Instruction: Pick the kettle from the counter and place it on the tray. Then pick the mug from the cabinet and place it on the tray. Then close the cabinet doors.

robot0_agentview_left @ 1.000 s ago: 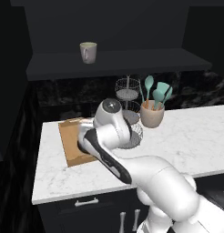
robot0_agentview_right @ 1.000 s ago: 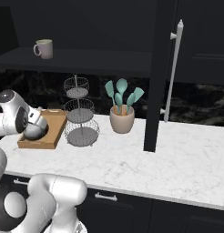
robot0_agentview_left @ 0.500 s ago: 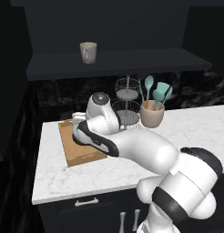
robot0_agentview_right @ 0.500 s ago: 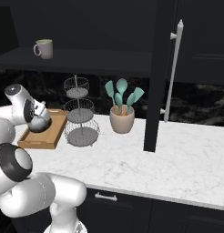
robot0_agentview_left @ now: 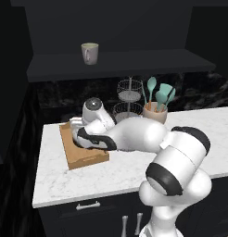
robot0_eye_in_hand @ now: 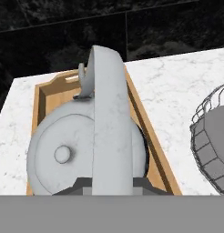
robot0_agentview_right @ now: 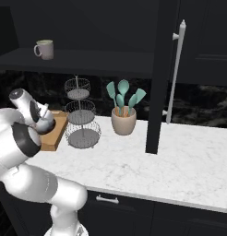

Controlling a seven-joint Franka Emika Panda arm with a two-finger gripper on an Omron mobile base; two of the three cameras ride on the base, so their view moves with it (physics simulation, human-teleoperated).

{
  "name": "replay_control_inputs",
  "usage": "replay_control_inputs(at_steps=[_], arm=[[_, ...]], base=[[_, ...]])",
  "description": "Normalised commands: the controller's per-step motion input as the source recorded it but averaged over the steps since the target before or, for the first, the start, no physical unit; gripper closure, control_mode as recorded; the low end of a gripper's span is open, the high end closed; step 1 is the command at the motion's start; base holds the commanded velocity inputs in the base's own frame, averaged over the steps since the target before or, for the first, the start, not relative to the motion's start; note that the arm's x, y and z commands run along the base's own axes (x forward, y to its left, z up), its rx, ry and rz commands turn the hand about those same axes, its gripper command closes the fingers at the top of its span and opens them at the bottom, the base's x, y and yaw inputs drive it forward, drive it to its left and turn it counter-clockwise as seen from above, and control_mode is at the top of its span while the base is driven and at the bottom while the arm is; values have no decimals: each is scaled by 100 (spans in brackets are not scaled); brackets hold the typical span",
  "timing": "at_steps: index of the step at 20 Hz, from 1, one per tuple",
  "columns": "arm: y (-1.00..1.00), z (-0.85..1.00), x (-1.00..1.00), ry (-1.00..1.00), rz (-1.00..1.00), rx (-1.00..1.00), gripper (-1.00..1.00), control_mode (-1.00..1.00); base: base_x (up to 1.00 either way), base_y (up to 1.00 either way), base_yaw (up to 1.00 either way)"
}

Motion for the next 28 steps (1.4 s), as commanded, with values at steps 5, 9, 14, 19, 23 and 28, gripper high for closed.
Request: replay_control_inputs(at_steps=[5, 9, 14, 19, 23, 28], arm=[[20, -17, 36, -7, 0, -4, 100, -100], [12, -1, 39, -1, 0, 0, 100, -100], [7, -2, 35, 0, 0, 0, 100, -100], [9, -3, 29, 0, 0, 5, 100, -100], [6, -15, 23, 0, 0, 5, 100, -100], [1, -30, 20, 0, 0, 1, 100, -100]], base=[[0, 0, 0], [0, 0, 0], [0, 0, 0], [0, 0, 0], [0, 0, 0], [0, 0, 0]])
